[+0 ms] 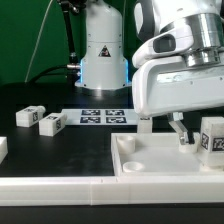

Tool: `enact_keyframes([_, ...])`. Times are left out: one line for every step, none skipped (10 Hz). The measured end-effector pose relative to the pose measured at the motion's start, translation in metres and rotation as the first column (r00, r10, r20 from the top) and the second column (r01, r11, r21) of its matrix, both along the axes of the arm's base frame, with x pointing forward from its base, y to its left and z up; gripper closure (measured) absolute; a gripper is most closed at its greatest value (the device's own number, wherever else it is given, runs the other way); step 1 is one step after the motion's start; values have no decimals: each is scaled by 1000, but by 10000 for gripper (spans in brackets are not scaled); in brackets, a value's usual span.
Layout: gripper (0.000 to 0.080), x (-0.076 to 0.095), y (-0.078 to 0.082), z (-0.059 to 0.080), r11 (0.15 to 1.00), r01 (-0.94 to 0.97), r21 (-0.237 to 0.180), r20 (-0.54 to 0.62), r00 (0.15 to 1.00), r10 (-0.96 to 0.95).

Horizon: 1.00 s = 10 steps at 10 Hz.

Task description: Assemble one leg

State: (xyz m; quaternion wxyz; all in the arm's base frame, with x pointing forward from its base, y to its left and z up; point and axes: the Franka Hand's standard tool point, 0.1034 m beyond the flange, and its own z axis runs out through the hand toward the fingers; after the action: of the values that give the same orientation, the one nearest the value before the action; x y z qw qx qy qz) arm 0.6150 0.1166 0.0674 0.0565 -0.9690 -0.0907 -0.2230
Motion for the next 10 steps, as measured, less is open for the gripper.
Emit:
enact_keyframes([157,0,0,0,1000,0,0,0,1000,0])
enact_keyframes([152,0,0,0,1000,0,0,0,1000,0])
enact_keyframes([152,0,0,0,1000,0,0,0,1000,0])
enact_keyframes([151,0,0,0,1000,0,0,0,1000,0])
enact_keyframes([151,0,0,0,1000,0,0,0,1000,0])
enact_keyframes([151,0,0,1,1000,0,0,-6,1000,0])
enact_keyframes([151,0,1,9,1000,1,-1,-55,998,-1])
enact_keyframes([151,3,-2,18,1000,6,-2,-47,999,-7])
enact_keyframes([151,1,-4,13,1000,8,-5,-110,994,-9])
enact_keyframes([151,0,-1,12,1000,9,-7,-233,972,-11])
